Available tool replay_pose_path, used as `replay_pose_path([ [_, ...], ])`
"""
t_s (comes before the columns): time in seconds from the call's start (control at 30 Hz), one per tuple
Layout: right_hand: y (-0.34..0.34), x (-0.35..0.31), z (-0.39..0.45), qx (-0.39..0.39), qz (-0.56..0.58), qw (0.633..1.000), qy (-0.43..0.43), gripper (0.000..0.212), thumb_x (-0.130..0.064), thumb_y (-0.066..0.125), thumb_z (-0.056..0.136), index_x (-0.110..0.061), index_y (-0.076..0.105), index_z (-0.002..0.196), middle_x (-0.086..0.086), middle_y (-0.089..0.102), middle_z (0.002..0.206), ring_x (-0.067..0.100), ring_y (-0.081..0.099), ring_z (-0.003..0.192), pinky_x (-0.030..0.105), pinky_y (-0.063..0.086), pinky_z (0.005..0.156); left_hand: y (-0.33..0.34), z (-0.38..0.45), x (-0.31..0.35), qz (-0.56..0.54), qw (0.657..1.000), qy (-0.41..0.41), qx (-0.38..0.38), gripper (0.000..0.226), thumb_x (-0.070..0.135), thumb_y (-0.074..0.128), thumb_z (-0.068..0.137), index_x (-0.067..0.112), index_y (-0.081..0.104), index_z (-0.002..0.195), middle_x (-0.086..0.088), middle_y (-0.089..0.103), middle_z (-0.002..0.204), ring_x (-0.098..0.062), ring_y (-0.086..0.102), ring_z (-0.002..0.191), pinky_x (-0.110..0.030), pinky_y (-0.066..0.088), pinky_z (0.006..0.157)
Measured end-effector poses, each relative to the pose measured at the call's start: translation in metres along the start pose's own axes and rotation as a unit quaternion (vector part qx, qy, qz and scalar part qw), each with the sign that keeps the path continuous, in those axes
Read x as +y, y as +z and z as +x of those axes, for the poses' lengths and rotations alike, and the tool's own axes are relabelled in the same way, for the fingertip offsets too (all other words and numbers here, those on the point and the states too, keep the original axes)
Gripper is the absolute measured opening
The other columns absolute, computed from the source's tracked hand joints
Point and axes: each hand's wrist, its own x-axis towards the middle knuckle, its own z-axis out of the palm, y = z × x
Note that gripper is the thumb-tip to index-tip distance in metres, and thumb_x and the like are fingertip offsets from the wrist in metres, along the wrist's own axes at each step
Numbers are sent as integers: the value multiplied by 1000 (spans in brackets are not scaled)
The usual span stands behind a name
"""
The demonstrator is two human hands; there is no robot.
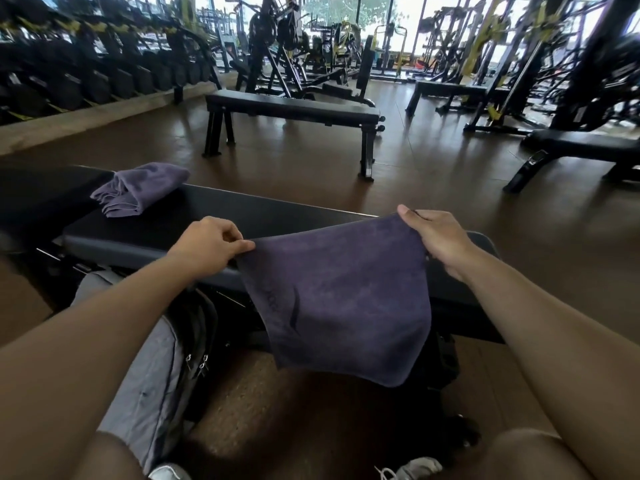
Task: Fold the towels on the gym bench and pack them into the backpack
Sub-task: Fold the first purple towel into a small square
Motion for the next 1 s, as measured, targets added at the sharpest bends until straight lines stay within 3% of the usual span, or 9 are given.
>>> replay_pose_path([
  [0.07,1,7,9,32,-6,999,22,35,-51,64,95,-23,80,86,-2,78,86,20,71,81,30,51,67,7,10,10,5,1000,-12,7,23,37,75,90,19,69,77,-2,71,63,-19,69,63,-29,49,61],
  [0.2,4,23,33,120,1,990,76,44,-56,63,94,-16,79,84,1,78,88,22,73,88,40,59,89,33,35,33,-235,966,-105,-23,19,22,63,101,3,61,99,-19,76,77,-31,74,60,-28,54,44],
  [0.33,3,39,51,184,-17,979,83,59,-60,55,96,-4,70,85,16,74,91,36,71,90,49,59,85,65,62,41,-364,922,-127,11,13,11,59,102,2,54,109,-23,72,99,-34,74,75,-39,63,62],
  [0.43,2,41,58,176,-11,978,115,54,-57,53,98,-7,70,85,13,74,95,32,71,87,43,60,80,82,72,45,-353,931,-91,22,11,5,61,98,14,55,96,-15,71,102,-27,75,84,-44,62,83],
  [0.53,-2,35,56,80,24,979,187,39,-54,63,94,-17,69,102,2,74,102,20,69,86,31,56,64,90,78,49,-292,954,-51,30,17,8,66,93,21,54,94,-4,70,100,-23,72,94,-43,58,94],
  [0.67,-16,32,46,-17,-13,969,246,43,-41,78,86,-13,68,118,8,73,112,23,72,88,28,57,57,93,83,52,-185,983,-5,11,31,16,70,91,19,48,113,1,68,116,-18,64,113,-32,48,100],
  [0.8,-13,30,33,-87,-69,959,259,32,-36,73,91,-13,70,113,9,73,108,24,72,86,29,57,62,100,82,56,-83,994,62,-21,69,27,72,91,19,32,147,-6,59,140,-25,56,129,-37,41,110],
  [0.87,-6,28,28,-71,-33,967,241,25,-31,67,96,-16,69,116,6,74,107,23,72,87,29,55,62,103,78,60,-27,995,94,-32,78,36,67,94,22,24,157,-5,59,141,-24,55,129,-37,38,110],
  [1.0,-8,23,28,81,90,972,199,18,-22,61,102,-13,66,116,6,74,102,18,69,81,32,56,64,105,72,69,23,981,193,-13,64,41,55,101,21,32,157,-4,40,159,-22,39,145,-36,32,118],
])
